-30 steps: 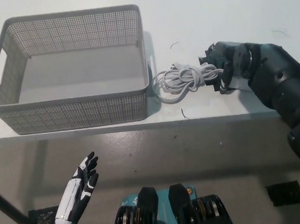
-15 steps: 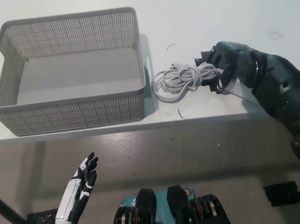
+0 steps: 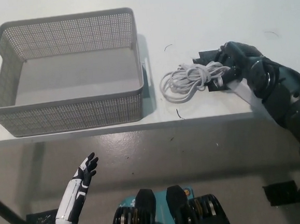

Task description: Use the right hand to pick up a power strip and put it into a container on the left side

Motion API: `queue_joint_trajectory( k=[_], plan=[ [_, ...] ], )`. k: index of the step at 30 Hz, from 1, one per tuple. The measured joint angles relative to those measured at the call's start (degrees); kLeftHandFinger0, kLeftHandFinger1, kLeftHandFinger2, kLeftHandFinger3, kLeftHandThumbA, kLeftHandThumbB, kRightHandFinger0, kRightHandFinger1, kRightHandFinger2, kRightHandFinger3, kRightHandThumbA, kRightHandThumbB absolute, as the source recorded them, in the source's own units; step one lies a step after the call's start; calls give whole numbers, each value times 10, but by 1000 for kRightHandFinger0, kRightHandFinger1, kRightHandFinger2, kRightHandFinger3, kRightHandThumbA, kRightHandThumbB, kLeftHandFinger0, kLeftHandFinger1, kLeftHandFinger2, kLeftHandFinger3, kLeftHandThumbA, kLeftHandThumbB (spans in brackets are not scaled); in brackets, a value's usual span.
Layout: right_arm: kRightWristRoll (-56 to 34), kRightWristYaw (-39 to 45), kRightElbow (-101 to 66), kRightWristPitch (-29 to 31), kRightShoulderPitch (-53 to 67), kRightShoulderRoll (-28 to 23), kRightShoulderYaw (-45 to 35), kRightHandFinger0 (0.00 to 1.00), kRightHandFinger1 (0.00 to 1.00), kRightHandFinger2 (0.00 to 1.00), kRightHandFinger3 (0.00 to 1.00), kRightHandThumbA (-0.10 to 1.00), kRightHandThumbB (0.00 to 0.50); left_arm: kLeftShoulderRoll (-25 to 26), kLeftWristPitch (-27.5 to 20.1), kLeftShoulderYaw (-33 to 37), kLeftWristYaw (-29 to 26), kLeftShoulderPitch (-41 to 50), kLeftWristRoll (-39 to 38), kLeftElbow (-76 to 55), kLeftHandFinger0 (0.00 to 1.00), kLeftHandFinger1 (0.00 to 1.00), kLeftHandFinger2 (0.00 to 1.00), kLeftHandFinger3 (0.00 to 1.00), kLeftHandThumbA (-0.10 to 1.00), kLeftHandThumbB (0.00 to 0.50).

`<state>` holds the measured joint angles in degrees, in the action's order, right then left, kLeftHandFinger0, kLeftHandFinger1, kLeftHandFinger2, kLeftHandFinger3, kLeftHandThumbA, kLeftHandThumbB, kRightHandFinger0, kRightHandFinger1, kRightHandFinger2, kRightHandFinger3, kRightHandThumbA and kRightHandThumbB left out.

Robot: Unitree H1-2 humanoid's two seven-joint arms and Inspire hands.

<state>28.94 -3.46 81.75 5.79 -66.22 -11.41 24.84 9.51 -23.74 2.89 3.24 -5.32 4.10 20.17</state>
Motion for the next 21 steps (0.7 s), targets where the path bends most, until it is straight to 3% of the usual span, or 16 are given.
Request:
queue_joint_trajectory(
  k=[6,7,8,9,10,11,14,17,21],
  plan=[
    [-10,-57,0,23,1,1,-35,0,0,385,435,-100,136,0,0,0,3,0,0,1,1000,1000,1000,1000,1000,167],
    [-12,-64,0,25,1,3,-41,0,17,391,466,-100,146,0,0,0,3,0,0,1,1000,1000,1000,1000,1000,170],
    [-15,-75,0,27,1,5,-52,0,4,339,391,-100,147,0,0,0,3,0,0,1,1000,1000,1000,1000,1000,170],
    [-18,-81,0,29,1,6,-61,0,0,271,225,-100,130,0,0,0,3,0,0,1,1000,1000,1000,1000,1000,164],
    [-22,-89,1,31,1,8,-70,0,0,243,133,-100,130,0,0,0,3,0,0,1,1000,1000,1000,1000,1000,163],
    [-28,-98,1,34,1,10,-84,0,0,278,131,-100,128,0,0,0,3,0,0,1,1000,1000,1000,1000,1000,168],
    [-45,-124,1,45,0,17,-128,0,3,390,316,-100,98,0,0,0,3,0,0,1,1000,1000,995,1000,1000,165],
    [-67,-145,1,52,-7,24,-182,0,14,435,426,-100,87,0,0,0,4,0,0,1,1000,1000,962,1000,1000,168],
    [-97,-179,1,63,-23,28,-241,0,2,418,434,-100,96,2,-1,1,4,0,2,0,1000,1000,935,1000,1000,164]
  ],
)
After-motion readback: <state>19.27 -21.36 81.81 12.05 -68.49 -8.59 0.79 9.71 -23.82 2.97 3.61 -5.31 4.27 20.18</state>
